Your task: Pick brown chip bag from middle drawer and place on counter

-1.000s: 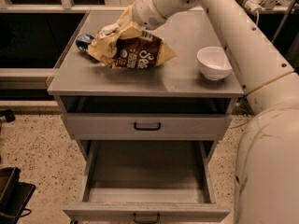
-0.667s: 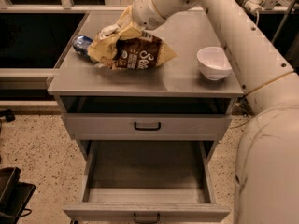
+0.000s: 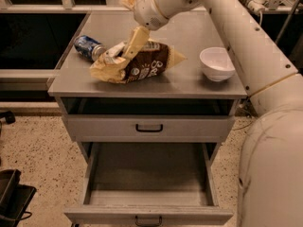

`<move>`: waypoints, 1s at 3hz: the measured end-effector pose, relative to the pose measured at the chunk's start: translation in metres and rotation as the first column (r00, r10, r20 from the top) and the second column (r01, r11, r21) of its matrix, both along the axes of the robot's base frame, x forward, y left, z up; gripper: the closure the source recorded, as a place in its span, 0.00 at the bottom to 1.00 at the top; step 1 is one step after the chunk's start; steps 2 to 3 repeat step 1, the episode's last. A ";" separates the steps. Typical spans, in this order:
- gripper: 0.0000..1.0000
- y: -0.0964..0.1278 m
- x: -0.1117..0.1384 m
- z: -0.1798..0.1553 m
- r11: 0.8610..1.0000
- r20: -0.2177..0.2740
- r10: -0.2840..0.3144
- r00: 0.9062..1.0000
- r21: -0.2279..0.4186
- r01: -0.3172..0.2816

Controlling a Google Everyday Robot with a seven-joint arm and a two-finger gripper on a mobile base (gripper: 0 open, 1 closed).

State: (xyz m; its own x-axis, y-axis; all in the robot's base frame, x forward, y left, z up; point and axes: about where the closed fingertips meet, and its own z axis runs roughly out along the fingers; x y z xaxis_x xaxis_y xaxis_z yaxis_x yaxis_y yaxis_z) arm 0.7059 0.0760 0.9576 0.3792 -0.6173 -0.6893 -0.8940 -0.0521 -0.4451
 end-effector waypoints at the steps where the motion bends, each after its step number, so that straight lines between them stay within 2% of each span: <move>1: 0.00 0.000 0.000 0.000 1.000 0.000 0.000 1.000 0.000 0.000; 3: 0.00 0.000 0.000 0.000 1.000 0.000 0.000 1.000 0.000 0.000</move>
Offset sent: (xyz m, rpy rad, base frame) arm 0.0000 0.0000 0.0000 0.0000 0.0000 0.0000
